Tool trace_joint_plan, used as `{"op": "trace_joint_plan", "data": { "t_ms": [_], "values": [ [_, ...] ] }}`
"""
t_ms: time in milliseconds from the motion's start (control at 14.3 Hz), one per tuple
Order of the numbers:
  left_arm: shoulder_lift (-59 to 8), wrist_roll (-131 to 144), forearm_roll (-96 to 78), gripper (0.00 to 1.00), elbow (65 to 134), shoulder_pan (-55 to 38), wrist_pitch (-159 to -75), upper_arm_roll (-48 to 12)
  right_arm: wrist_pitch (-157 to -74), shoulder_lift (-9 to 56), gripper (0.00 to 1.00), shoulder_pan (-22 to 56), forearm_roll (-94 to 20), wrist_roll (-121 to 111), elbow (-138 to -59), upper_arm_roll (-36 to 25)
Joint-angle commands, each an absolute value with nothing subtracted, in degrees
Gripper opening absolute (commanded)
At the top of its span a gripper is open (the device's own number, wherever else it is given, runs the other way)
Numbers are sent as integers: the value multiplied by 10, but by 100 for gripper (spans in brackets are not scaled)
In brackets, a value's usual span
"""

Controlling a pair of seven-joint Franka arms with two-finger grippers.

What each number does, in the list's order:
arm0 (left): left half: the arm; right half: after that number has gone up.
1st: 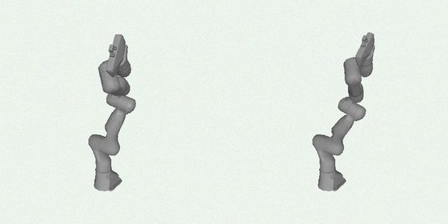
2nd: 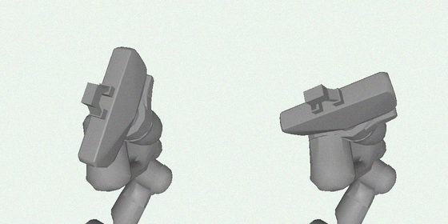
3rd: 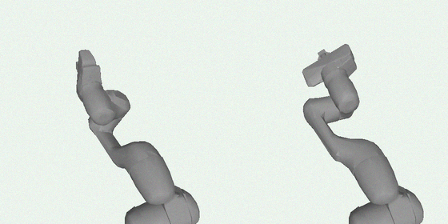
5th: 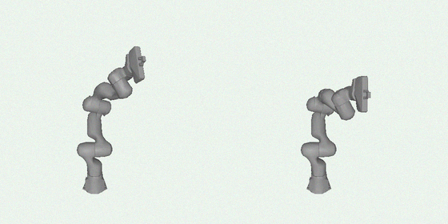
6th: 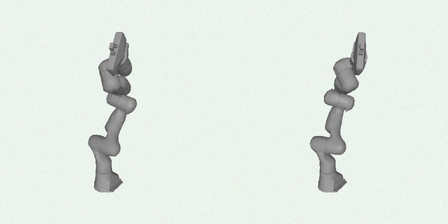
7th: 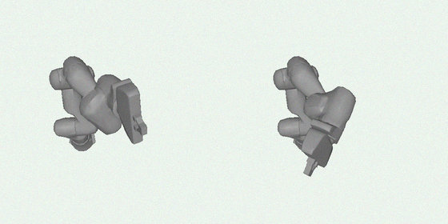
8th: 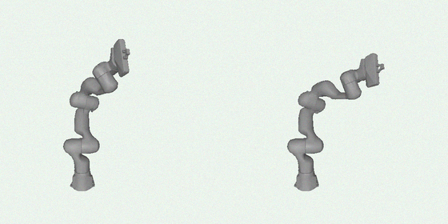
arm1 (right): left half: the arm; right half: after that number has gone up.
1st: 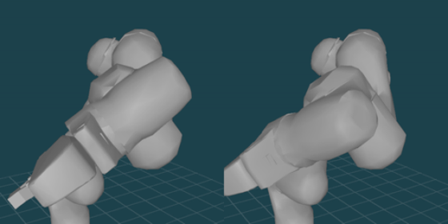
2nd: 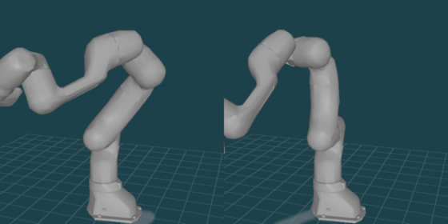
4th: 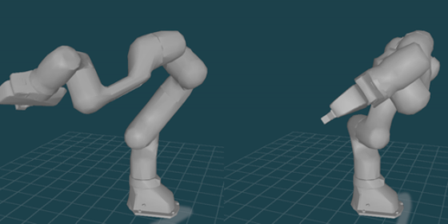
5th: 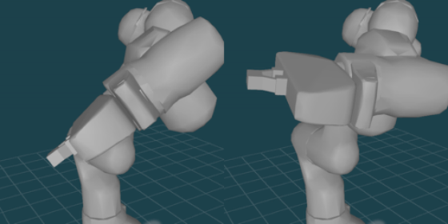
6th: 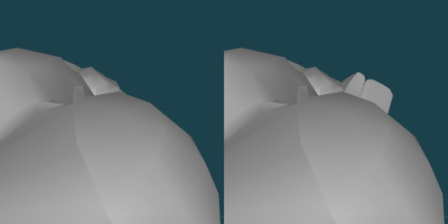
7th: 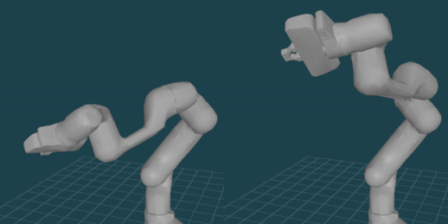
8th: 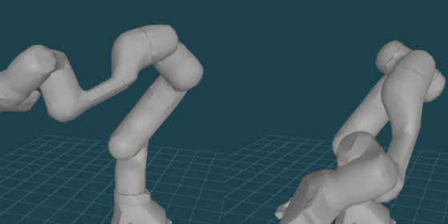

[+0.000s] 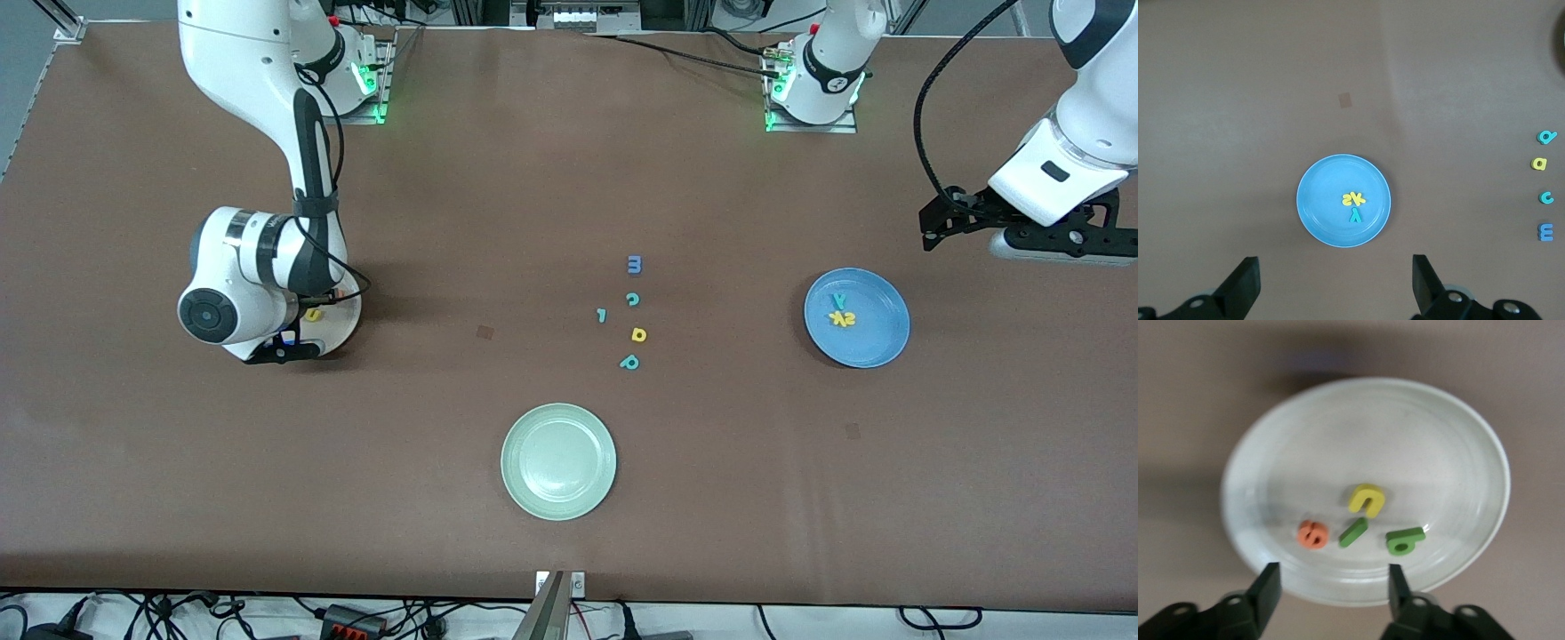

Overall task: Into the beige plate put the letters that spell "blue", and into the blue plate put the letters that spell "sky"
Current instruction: 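Carry the green bar to the beige plate and release it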

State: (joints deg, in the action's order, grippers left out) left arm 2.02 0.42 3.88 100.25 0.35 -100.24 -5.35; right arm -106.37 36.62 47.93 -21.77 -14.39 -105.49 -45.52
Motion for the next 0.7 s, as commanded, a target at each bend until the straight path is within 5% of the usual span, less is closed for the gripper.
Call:
{"op": "trace_joint_plan", "data": {
  "t_ms": [0, 630],
  "values": [
    [23, -5, 28, 100, 994, 5, -991, -55, -993, 331, 100, 483, -223, -142, -1003, -478],
    [23, -4, 27, 100, 994, 5, -991, -56, -971, 332, 100, 467, -231, -113, -924, -480]
  ]
}}
